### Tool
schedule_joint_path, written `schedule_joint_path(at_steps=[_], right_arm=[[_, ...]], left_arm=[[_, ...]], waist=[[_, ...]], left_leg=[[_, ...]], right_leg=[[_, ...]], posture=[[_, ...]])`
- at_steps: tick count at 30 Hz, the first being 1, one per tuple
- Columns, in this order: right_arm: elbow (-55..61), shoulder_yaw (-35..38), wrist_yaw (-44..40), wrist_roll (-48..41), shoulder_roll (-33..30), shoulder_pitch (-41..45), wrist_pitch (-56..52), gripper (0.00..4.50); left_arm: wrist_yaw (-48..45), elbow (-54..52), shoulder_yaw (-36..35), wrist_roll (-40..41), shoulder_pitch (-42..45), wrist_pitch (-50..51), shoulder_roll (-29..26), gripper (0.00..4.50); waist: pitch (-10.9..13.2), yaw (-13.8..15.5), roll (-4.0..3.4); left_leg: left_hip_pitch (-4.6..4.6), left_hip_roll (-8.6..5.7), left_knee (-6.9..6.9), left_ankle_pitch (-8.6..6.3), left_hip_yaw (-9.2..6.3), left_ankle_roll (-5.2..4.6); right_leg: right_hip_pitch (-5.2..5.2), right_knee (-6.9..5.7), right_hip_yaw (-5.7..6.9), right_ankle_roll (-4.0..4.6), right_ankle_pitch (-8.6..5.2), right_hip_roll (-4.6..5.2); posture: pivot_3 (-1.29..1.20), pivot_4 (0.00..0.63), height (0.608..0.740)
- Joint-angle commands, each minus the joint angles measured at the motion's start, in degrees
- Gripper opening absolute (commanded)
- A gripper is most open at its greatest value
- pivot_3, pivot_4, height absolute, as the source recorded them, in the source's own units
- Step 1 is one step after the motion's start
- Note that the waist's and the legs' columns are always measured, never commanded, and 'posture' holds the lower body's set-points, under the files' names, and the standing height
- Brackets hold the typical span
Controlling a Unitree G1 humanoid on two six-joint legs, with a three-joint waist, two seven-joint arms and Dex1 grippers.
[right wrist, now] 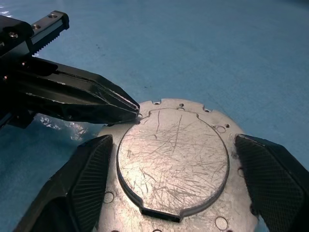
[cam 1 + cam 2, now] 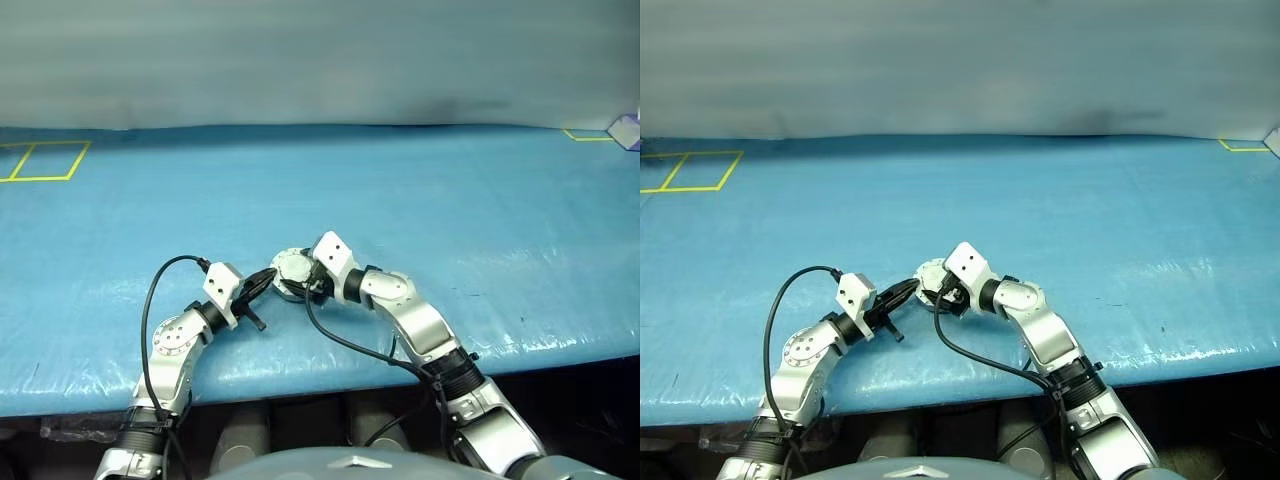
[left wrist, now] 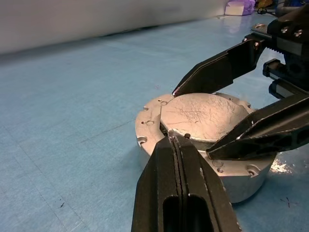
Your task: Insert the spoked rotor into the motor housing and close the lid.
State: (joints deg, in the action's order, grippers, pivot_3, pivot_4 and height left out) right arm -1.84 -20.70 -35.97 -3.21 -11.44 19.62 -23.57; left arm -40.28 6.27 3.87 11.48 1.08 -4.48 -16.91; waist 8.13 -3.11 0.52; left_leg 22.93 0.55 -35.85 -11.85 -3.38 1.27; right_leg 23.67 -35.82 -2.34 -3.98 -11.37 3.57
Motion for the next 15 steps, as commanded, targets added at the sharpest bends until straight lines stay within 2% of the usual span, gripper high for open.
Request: schedule_joint_path(at_steps=[1, 5, 7, 10, 15], right_arm=[[2.26, 4.97, -0.24, -5.26, 1.49, -2.51, 0.59, 4.47], [10.07, 13.85, 0.92, -16.31, 4.31, -4.05, -5.81, 4.47], [11.90, 16.54, 2.22, -19.87, 5.18, -4.42, -9.34, 4.47], [11.78, 23.00, 5.61, -27.95, 6.95, -5.66, -18.72, 4.47], [8.56, 29.74, 9.81, -36.15, 8.32, -6.95, -29.25, 4.47]], left_arm=[[-0.20, 1.82, 0.87, -0.77, -1.65, 1.18, -0.49, 0.00], [-0.34, 1.30, 0.51, 0.25, -2.15, 0.71, 0.19, 0.00], [-0.37, 1.18, 0.53, 0.29, -2.25, 0.65, 0.29, 0.00], [-0.36, 1.40, 0.61, 0.31, -2.12, 0.17, 0.78, 0.00], [-0.39, 1.44, 0.47, 0.21, -1.82, -0.37, 1.11, 0.00]], waist=[[0.04, 0.28, -0.01], [0.17, 1.04, -0.09], [0.19, 1.28, -0.13], [0.20, 1.65, -0.12], [0.25, 1.99, -0.12]], left_leg=[[0.00, 0.01, 0.03, -0.01, 0.00, -0.01], [0.15, 0.05, 0.29, 0.01, -0.02, -0.05], [0.57, 0.06, 0.28, 0.18, -0.08, -0.32], [0.87, 0.04, 0.29, 0.20, -0.06, -0.36], [0.94, 0.01, 0.31, 0.18, -0.04, -0.38]], right_leg=[[0.01, 0.01, 0.04, 0.00, 0.00, -0.01], [0.20, 0.00, 0.15, 0.01, -0.01, -0.08], [0.34, -0.01, 0.22, 0.02, -0.01, -0.11], [0.64, -0.01, 0.22, 0.02, 0.00, -0.12], [0.69, 0.01, 0.21, 0.02, -0.04, -0.10]], posture=[[0.00, 0.150, 0.740], [0.00, 0.150, 0.740], [0.00, 0.150, 0.740], [0.00, 0.150, 0.740], [0.00, 0.150, 0.740]])
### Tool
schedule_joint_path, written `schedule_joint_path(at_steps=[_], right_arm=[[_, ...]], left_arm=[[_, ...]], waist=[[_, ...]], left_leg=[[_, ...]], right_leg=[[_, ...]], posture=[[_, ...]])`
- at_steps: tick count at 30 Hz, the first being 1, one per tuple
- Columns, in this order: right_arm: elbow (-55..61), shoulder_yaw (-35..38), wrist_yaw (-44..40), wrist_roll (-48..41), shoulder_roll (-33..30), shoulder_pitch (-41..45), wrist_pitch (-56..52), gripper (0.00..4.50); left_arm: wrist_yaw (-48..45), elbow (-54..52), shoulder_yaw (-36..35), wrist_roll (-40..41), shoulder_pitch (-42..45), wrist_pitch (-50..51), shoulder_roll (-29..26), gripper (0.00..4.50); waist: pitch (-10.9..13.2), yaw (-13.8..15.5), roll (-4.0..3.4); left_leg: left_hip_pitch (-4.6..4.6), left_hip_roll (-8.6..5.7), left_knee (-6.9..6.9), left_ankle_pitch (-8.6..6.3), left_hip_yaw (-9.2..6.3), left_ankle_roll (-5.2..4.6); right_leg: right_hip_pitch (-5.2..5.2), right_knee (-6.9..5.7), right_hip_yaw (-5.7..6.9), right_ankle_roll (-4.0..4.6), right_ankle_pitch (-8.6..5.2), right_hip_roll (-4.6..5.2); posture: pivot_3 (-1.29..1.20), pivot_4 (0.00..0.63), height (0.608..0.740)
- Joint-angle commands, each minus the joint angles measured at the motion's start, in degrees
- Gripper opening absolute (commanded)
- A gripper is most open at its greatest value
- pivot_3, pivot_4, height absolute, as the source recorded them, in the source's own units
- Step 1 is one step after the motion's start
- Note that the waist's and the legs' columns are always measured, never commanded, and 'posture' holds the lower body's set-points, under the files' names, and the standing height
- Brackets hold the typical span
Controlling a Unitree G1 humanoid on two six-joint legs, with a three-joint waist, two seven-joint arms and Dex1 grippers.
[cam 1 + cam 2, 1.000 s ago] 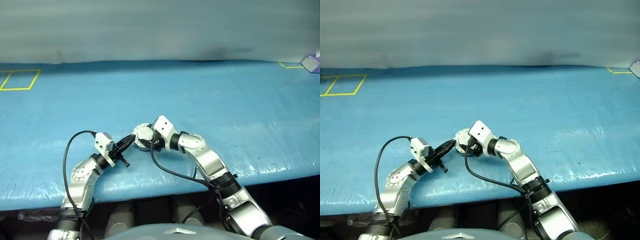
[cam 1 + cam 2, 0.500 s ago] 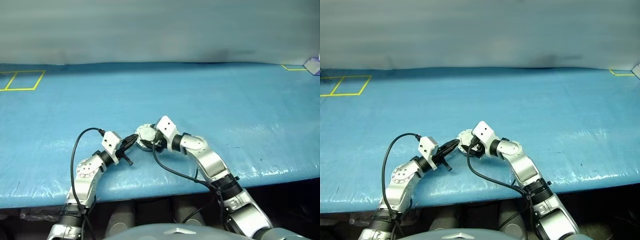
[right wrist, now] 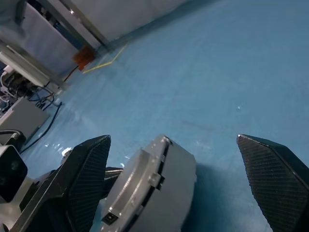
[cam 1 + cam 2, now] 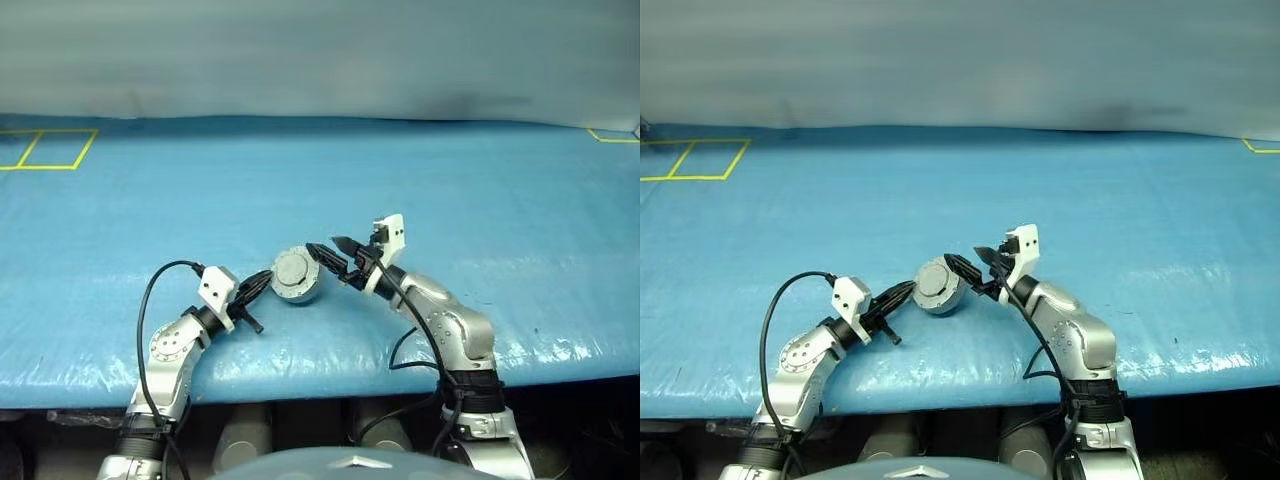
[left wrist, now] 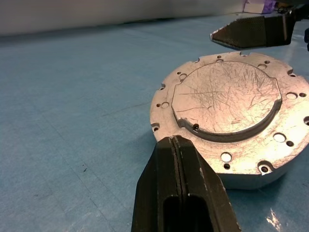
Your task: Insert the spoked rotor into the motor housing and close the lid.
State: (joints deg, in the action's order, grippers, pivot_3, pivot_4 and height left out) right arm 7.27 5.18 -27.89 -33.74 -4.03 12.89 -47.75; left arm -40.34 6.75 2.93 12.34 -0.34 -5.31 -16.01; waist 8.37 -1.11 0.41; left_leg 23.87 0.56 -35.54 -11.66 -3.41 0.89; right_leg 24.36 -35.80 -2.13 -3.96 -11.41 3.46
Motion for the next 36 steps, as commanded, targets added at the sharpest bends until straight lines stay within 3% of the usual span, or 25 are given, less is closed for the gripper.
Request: schedule_joint_path(at_steps=[1, 7, 12, 17, 27, 30, 36], right_arm=[[-0.91, 4.31, 2.19, -6.44, 1.04, -0.35, -6.25, 4.47], [-4.02, 5.18, 4.27, -8.81, 2.54, -0.29, -10.15, 4.47], [-4.27, 1.85, 3.19, -8.33, 2.29, -0.48, -11.01, 4.47], [-3.03, 5.45, 2.57, -13.27, 3.97, 0.02, -10.97, 4.47], [-0.39, 1.13, 1.51, -13.40, 0.53, -1.28, -11.89, 4.47], [-1.91, -0.33, 2.59, -11.70, -0.43, -1.71, -11.60, 3.86], [-2.26, -1.94, 3.17, -10.60, -0.57, -2.00, -10.83, 1.95]], left_arm=[[-0.30, 0.97, 1.38, -0.65, -0.37, 0.38, 0.20, 0.00], [0.07, 0.95, 1.13, -0.74, -0.28, 0.14, 0.10, 0.00], [0.50, 1.04, 1.02, -0.99, -0.49, -0.13, 0.07, 0.00], [0.82, 0.92, 0.97, -1.15, -0.72, -0.23, 0.05, 0.00], [0.97, 1.27, 1.38, -1.36, -0.60, -0.75, 0.10, 0.00], [1.11, 1.25, 1.39, -1.53, -0.59, -0.84, 0.06, 0.00], [1.29, 1.13, 1.37, -1.82, -0.78, -0.93, -0.16, 0.00]], waist=[[0.04, -0.04, -0.01], [0.09, -0.22, -0.05], [0.08, -0.64, -0.05], [0.10, -1.02, -0.07], [0.12, -0.91, -0.06], [0.11, -0.89, -0.06], [0.10, -0.97, -0.03]], left_leg=[[0.00, 0.00, -0.01, 0.00, 0.00, 0.00], [-0.01, 0.02, 0.00, 0.00, 0.01, 0.00], [-0.03, 0.03, 0.00, 0.00, 0.02, -0.01], [-0.06, 0.06, -0.01, 0.00, 0.02, -0.01], [-0.03, 0.03, -0.02, 0.00, 0.01, -0.01], [-0.03, 0.03, -0.02, 0.00, 0.01, -0.01], [-0.13, 0.05, -0.04, 0.00, 0.02, -0.01]], right_leg=[[0.00, 0.00, 0.00, 0.00, 0.00, 0.00], [0.03, -0.02, 0.00, 0.00, -0.01, -0.01], [0.00, -0.02, -0.01, -0.01, 0.00, -0.02], [-0.02, -0.06, -0.01, -0.01, 0.00, -0.07], [-0.02, -0.04, -0.01, -0.01, 0.00, -0.05], [-0.03, -0.04, -0.01, -0.01, 0.00, -0.06], [-0.10, -0.05, -0.02, -0.01, 0.00, -0.07]], posture=[[0.00, 0.150, 0.740], [0.00, 0.150, 0.740], [0.00, 0.150, 0.740], [0.00, 0.150, 0.740], [0.00, 0.150, 0.740], [0.00, 0.150, 0.740], [0.00, 0.150, 0.740]])
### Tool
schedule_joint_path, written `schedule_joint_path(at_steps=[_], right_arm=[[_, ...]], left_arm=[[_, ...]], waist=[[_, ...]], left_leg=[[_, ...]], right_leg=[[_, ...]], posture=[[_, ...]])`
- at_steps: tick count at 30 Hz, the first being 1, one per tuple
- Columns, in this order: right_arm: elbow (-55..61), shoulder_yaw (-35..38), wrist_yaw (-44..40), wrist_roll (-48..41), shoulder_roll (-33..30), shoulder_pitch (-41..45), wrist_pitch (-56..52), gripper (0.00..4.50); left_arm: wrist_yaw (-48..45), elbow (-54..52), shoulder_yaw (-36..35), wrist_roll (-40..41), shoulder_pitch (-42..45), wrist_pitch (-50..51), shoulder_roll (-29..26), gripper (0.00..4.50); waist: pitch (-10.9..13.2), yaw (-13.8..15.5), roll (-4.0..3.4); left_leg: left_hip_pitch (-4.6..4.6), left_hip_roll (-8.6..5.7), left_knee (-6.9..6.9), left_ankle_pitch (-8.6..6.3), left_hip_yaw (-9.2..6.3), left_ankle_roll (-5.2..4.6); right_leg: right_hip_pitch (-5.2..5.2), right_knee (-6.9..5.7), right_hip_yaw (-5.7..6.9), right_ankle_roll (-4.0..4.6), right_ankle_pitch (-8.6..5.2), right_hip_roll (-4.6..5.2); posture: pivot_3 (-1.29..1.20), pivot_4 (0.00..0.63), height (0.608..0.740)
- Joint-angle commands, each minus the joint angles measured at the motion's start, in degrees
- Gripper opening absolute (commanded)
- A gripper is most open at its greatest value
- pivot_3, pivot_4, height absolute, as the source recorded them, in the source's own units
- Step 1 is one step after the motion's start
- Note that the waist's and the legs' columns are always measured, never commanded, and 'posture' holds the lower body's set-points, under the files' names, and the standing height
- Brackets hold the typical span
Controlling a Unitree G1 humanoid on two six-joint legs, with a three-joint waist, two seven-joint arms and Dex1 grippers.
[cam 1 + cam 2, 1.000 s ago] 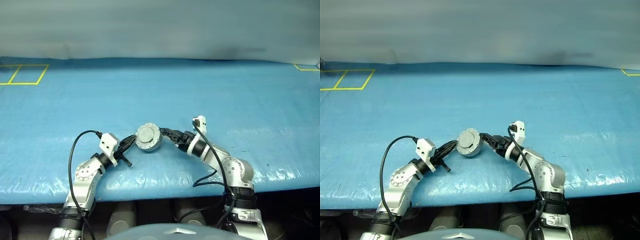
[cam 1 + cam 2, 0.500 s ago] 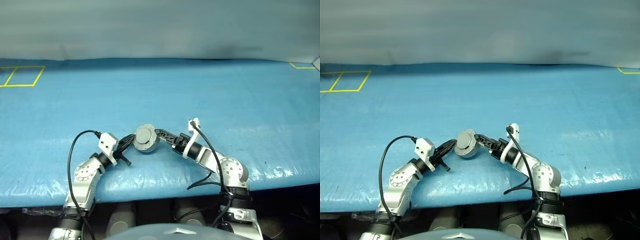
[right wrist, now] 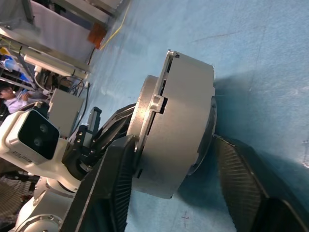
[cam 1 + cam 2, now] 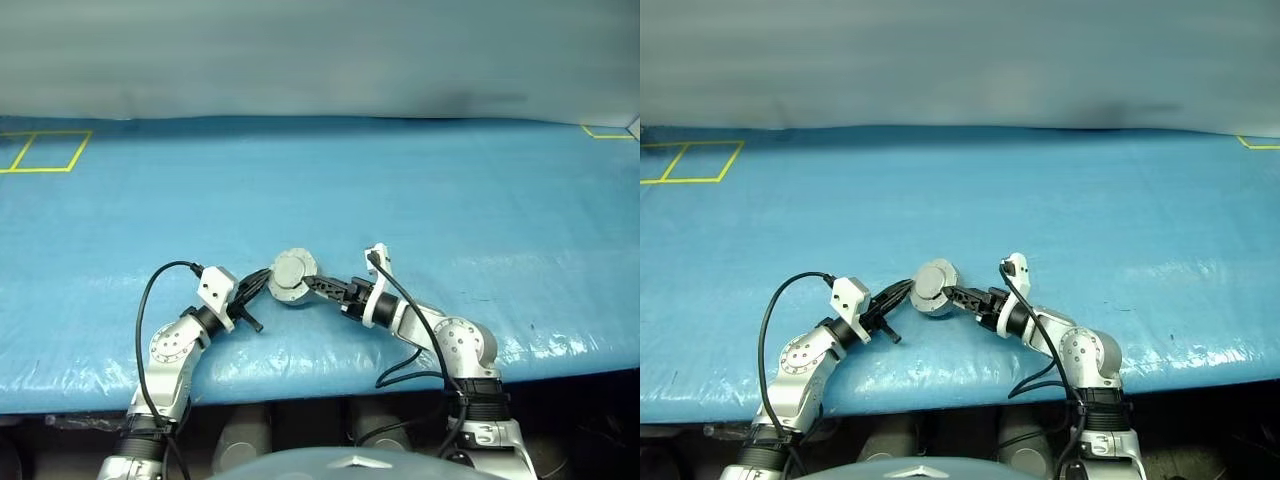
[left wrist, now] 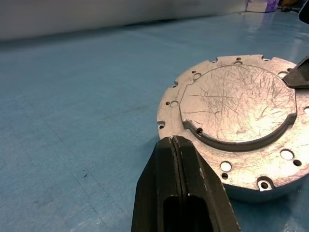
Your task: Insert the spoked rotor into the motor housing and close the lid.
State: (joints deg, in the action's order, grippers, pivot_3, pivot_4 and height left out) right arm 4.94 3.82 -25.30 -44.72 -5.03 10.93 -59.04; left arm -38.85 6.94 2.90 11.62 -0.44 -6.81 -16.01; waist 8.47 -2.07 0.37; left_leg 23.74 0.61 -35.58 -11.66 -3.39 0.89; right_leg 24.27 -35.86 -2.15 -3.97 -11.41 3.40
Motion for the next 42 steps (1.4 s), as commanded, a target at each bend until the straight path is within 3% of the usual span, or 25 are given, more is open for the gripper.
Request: schedule_joint_path(at_steps=[1, 2, 11, 19, 23, 26, 37, 42], right_arm=[[-0.09, -0.57, 0.69, 0.45, 0.51, -0.01, 0.55, 1.58], [-0.19, -0.55, 0.81, 0.48, 0.56, 0.01, 0.60, 1.36], [0.16, -0.50, -0.56, -0.50, 0.68, 0.27, 1.26, 1.34], [-2.43, 5.02, 1.22, -4.14, 5.19, 2.48, 2.93, 1.34], [-4.00, 7.43, 2.96, -4.41, 7.43, 3.74, 5.12, 1.34], [-5.07, 8.49, 3.79, -4.60, 8.36, 4.72, 6.17, 1.34], [-5.08, 14.02, 3.81, -17.54, 13.14, 7.71, 4.94, 1.34], [-3.57, 12.38, 4.16, -21.75, 13.13, 7.61, 3.29, 1.34]], left_arm=[[-0.20, 0.93, 1.41, -1.10, -0.70, 0.54, -0.15, 0.00], [-0.20, 0.94, 1.42, -1.09, -0.70, 0.50, -0.14, 0.00], [0.91, 0.86, 0.66, -0.54, -0.86, 0.15, 0.68, 0.00], [4.21, -5.77, -7.02, 14.18, -1.17, 12.06, 5.16, 0.00], [-0.40, -11.05, -7.92, 22.12, -3.89, 16.78, 5.16, 0.00], [-1.40, -11.79, -8.96, 25.09, -4.85, 17.84, 5.81, 0.59], [-3.37, -11.95, -11.38, 36.38, -6.67, 22.98, 11.27, 4.30], [-2.27, -12.25, -11.67, 40.30, -6.49, 27.18, 12.96, 4.46]], waist=[[-0.01, -0.03, -0.01], [-0.01, -0.04, -0.01], [-0.01, -0.01, -0.01], [0.22, -0.17, 0.13], [0.37, -0.33, 0.21], [0.48, -0.17, 0.20], [0.63, -0.51, 0.16], [0.63, -0.84, 0.16]], left_leg=[[-0.03, 0.01, -0.01, 0.00, 0.00, 0.00], [-0.06, 0.02, -0.02, 0.00, 0.00, 0.00], [-0.04, 0.02, -0.08, 0.00, -0.01, -0.01], [0.06, 0.05, -0.09, 0.02, -0.02, -0.03], [0.17, 0.08, -0.04, 0.01, -0.03, -0.02], [0.24, 0.06, -0.03, 0.00, -0.02, -0.03], [0.28, 0.08, -0.07, 0.00, -0.03, -0.03], [0.29, 0.10, -0.06, 0.00, -0.05, -0.03]], right_leg=[[-0.02, -0.01, 0.00, 0.00, 0.00, -0.01], [-0.02, -0.03, 0.00, 0.00, 0.00, -0.01], [0.02, -0.04, 0.00, 0.00, 0.00, 0.00], [0.05, -0.09, 0.00, -0.01, 0.01, -0.05], [0.15, -0.08, -0.01, 0.00, 0.01, -0.13], [0.19, -0.04, -0.03, 0.00, 0.01, -0.12], [0.22, -0.05, -0.03, 0.00, 0.01, -0.17], [0.21, -0.05, -0.05, 0.01, 0.01, -0.21]], posture=[[0.00, 0.150, 0.740], [0.00, 0.150, 0.740], [0.00, 0.150, 0.740], [0.00, 0.150, 0.740], [0.00, 0.150, 0.740], [0.00, 0.150, 0.740], [0.00, 0.150, 0.740], [0.00, 0.150, 0.740]])
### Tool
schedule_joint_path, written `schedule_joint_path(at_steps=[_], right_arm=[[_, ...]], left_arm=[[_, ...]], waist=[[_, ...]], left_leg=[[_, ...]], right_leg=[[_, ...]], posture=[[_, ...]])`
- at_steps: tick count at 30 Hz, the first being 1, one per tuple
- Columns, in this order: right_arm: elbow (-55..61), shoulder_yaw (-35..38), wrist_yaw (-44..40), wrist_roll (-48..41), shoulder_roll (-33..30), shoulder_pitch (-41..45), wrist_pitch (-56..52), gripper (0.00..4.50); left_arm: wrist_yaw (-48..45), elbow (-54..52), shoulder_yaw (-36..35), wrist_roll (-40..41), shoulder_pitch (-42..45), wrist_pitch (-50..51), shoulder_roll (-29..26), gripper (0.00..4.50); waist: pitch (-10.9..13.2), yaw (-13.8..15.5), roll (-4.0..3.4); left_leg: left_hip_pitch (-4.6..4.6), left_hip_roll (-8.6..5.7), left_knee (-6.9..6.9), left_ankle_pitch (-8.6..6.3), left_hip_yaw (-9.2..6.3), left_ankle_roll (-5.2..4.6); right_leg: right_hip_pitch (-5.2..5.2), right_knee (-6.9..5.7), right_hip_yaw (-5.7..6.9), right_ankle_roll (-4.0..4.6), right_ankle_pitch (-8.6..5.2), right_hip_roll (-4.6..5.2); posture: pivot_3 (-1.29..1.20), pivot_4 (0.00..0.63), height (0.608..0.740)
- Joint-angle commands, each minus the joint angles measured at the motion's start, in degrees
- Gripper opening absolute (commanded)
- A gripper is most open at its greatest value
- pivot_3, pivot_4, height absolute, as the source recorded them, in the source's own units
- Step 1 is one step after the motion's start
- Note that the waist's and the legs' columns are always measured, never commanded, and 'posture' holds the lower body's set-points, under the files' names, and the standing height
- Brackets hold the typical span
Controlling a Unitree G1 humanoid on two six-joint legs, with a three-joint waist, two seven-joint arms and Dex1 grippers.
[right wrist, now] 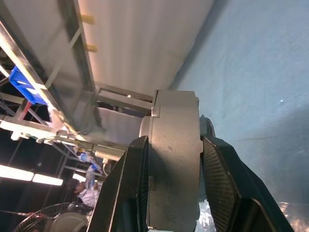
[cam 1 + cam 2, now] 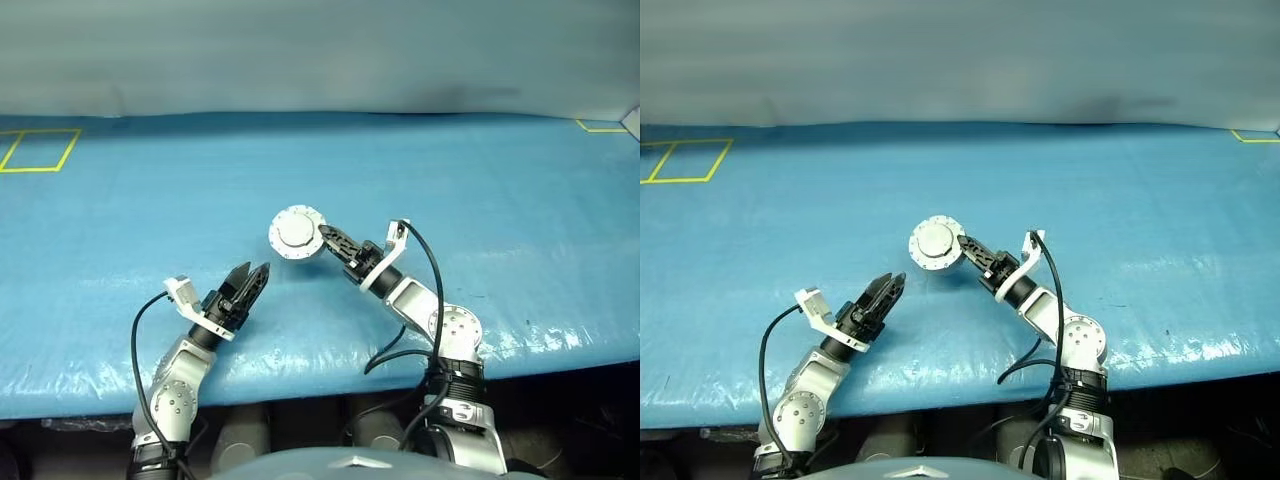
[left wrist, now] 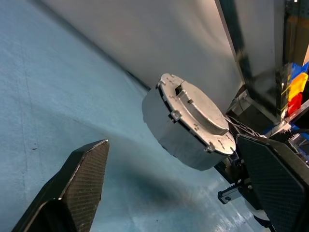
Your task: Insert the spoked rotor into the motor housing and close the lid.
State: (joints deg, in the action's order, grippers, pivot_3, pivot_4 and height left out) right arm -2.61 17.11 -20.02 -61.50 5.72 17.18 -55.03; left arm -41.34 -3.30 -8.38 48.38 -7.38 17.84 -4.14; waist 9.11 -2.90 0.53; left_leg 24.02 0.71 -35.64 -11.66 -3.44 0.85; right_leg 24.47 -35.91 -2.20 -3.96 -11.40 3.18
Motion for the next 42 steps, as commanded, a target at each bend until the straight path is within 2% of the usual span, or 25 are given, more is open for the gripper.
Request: schedule_joint_path(at_steps=[1, 6, 12, 15, 19, 26, 29, 31, 33, 42], right_arm=[[4.32, -1.34, -0.87, -5.49, 2.36, 1.17, -1.16, 1.34], [4.53, -2.88, -0.27, -6.73, 2.30, 0.57, -2.45, 1.34], [5.04, -5.83, -0.30, -5.59, 1.19, -0.55, -4.69, 1.34], [5.13, -6.61, -0.24, -4.99, 0.98, -0.92, -4.70, 1.34], [6.00, -7.96, -0.80, -4.49, 0.23, -1.02, -4.70, 1.34], [6.37, -8.88, -1.12, -4.52, -0.41, -1.12, -3.78, 1.34], [6.15, -8.95, -0.96, -4.26, -0.23, -1.00, -3.43, 1.34], [6.23, -9.10, -0.89, -3.79, -0.23, -1.10, -3.10, 1.34], [6.03, -9.03, -0.67, -3.27, -0.26, -1.22, -2.65, 1.34], [4.64, -10.40, -2.59, -0.01, -1.02, -0.28, -0.01, 1.34]], left_arm=[[0.15, -2.26, -0.35, 5.36, 0.63, 4.36, 1.39, 4.46], [0.08, -3.26, 0.29, 10.93, 2.03, 10.65, 2.44, 4.46], [-0.12, -4.37, 0.20, 14.94, 3.80, 13.19, 5.34, 4.46], [0.70, -4.24, -0.31, 14.95, 4.55, 12.73, 6.16, 4.46], [3.83, -1.96, -1.01, 10.61, 6.08, 9.62, 7.01, 4.46], [3.69, -1.40, -0.92, 9.16, 6.54, 9.06, 7.55, 4.46], [3.65, -1.08, -1.46, 8.66, 6.48, 8.35, 7.80, 3.87], [3.80, -1.08, -1.84, 8.70, 6.27, 8.00, 8.08, 3.27], [3.88, -1.04, -2.17, 9.03, 5.99, 8.05, 8.33, 2.98], [7.56, -0.01, -2.65, 8.11, 6.56, 7.24, 8.19, 2.93]], waist=[[0.00, -0.02, 0.00], [0.00, -0.07, 0.00], [0.00, -0.17, 0.00], [0.00, -0.19, 0.00], [0.00, -0.15, 0.00], [0.00, -0.15, 0.00], [0.00, -0.18, 0.00], [0.00, -0.16, 0.00], [0.00, -0.17, 0.00], [0.00, -0.19, 0.00]], left_leg=[[0.00, 0.00, 0.00, 0.00, 0.00, 0.00], [0.03, -0.02, -0.09, 0.00, -0.02, 0.00], [0.04, -0.01, -0.18, 0.00, -0.03, 0.00], [0.04, -0.01, -0.18, -0.01, -0.03, -0.02], [0.07, -0.02, -0.25, -0.01, -0.05, -0.02], [0.11, -0.03, -0.27, -0.02, -0.06, -0.03], [0.11, -0.04, -0.29, -0.02, -0.05, -0.03], [0.11, -0.04, -0.30, -0.02, -0.06, -0.03], [0.12, -0.03, -0.31, -0.02, -0.06, -0.03], [0.12, -0.04, -0.32, -0.02, -0.07, -0.03]], right_leg=[[0.00, 0.00, -0.01, 0.00, 0.00, 0.00], [-0.01, -0.01, -0.02, -0.01, 0.01, -0.01], [-0.04, -0.03, -0.03, -0.02, 0.02, -0.03], [-0.04, -0.03, -0.04, -0.02, 0.02, -0.04], [-0.05, -0.03, -0.04, -0.04, 0.04, -0.05], [-0.05, -0.02, -0.06, -0.05, 0.05, -0.05], [-0.05, -0.02, -0.07, -0.06, 0.06, -0.05], [-0.05, -0.02, -0.07, -0.06, 0.06, -0.06], [-0.05, -0.02, -0.07, -0.06, 0.06, -0.06], [-0.05, -0.02, -0.08, -0.08, 0.07, -0.06]], posture=[[0.00, 0.150, 0.740], [0.00, 0.150, 0.740], [0.00, 0.150, 0.740], [0.00, 0.150, 0.740], [0.00, 0.150, 0.740], [0.00, 0.150, 0.740], [0.00, 0.150, 0.740], [0.00, 0.150, 0.740], [0.00, 0.150, 0.740], [0.00, 0.150, 0.740]])
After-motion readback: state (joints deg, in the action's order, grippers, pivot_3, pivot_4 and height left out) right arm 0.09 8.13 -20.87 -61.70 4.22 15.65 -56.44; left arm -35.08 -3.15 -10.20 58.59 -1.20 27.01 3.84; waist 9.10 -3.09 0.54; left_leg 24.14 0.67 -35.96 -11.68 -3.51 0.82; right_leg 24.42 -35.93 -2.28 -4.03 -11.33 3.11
